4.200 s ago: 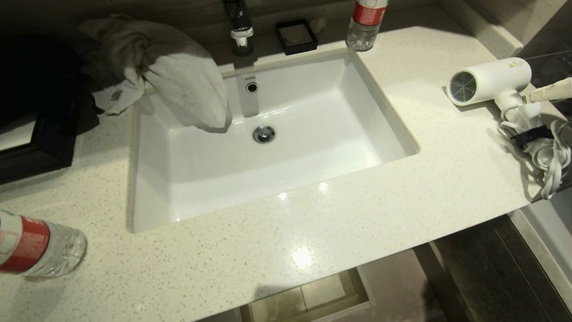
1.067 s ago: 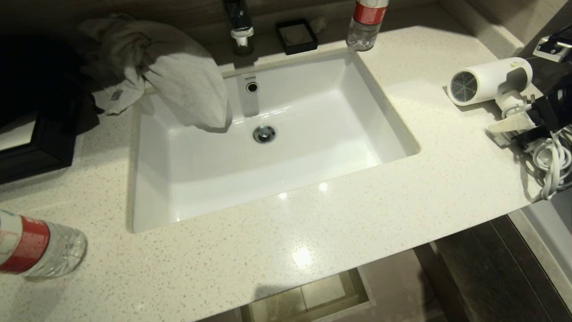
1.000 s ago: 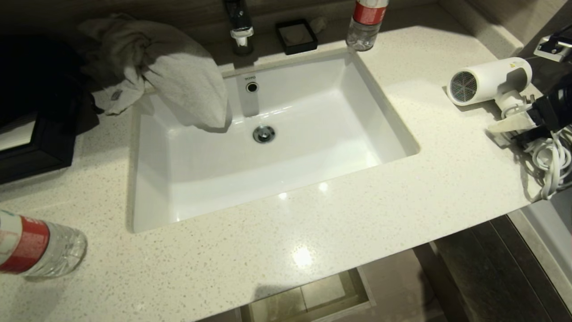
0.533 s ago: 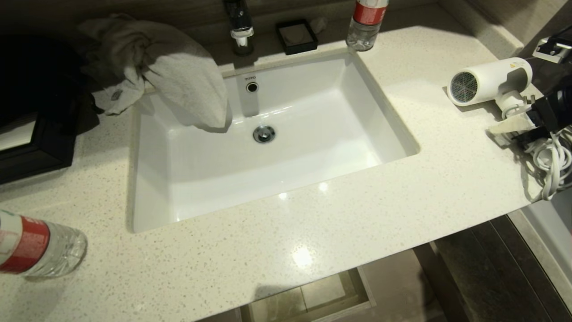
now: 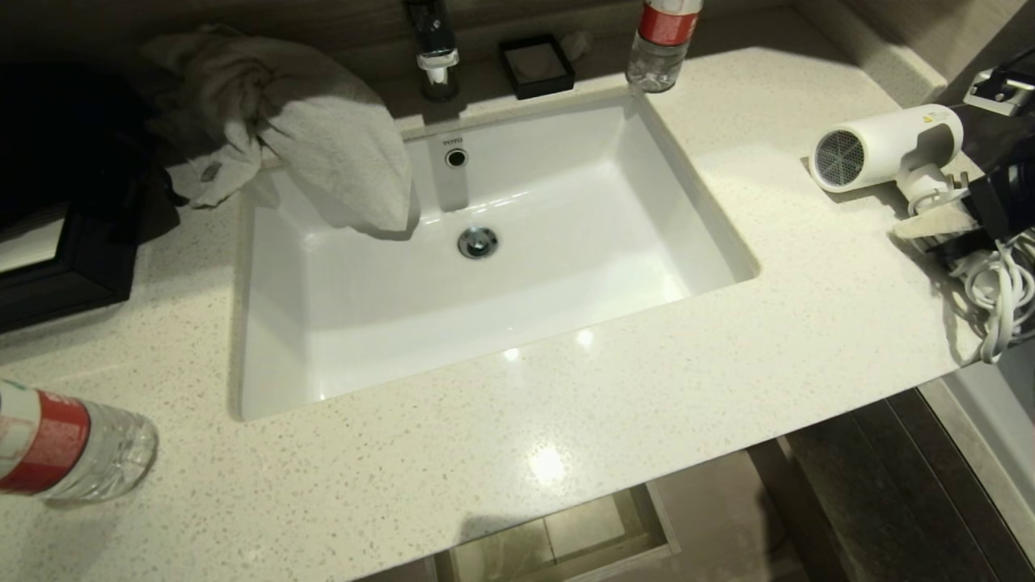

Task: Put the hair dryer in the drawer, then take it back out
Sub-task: Pick up the hairdryer

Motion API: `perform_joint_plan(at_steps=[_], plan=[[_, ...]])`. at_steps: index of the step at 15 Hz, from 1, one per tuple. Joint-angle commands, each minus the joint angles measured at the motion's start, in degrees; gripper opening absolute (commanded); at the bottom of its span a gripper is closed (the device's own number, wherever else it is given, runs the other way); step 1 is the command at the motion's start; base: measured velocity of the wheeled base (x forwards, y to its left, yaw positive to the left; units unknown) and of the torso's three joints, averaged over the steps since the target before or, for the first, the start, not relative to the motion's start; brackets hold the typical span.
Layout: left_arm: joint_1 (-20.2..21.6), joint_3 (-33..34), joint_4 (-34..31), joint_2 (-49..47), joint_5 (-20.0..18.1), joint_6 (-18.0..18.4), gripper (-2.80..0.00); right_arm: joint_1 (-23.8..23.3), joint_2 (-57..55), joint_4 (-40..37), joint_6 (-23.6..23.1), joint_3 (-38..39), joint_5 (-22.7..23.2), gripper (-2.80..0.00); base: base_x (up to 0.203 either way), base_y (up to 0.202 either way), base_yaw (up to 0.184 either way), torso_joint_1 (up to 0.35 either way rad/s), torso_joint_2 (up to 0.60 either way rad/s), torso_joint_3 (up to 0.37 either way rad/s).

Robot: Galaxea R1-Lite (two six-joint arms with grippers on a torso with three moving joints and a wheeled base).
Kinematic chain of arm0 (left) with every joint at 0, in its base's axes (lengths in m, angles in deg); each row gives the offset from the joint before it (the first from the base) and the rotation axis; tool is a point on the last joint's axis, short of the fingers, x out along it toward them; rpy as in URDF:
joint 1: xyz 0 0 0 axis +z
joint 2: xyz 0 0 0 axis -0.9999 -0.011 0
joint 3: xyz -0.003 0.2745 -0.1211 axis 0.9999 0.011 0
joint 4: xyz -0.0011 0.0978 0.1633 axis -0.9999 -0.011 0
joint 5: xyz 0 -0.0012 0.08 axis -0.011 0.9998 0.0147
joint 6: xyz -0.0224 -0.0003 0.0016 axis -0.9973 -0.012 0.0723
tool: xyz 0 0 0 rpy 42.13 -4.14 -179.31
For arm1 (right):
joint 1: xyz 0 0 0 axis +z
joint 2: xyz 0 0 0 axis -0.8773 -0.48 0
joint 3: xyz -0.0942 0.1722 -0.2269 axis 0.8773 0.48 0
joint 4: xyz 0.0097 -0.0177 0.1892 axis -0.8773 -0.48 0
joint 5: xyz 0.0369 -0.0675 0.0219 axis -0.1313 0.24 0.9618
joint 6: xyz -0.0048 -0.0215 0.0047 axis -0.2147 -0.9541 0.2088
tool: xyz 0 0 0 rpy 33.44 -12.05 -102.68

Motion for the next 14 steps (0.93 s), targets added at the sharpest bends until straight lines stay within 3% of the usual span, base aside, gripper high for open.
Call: perform_joint_plan(at_steps=[1,14], plan=[[0.0,0.0,0.0,0.0,0.0,0.0,0.00,0.4,0.0,-0.5,-0.8,0.0,-0.1,-2.80,0.000,0.000,0.000,0.000,0.00,0.000],[0.0,0.0,0.0,0.0,0.0,0.0,0.00,0.4,2.8,-0.9,-0.8,0.0,-0.2,-2.80,0.000,0.000,0.000,0.000,0.00,0.000]])
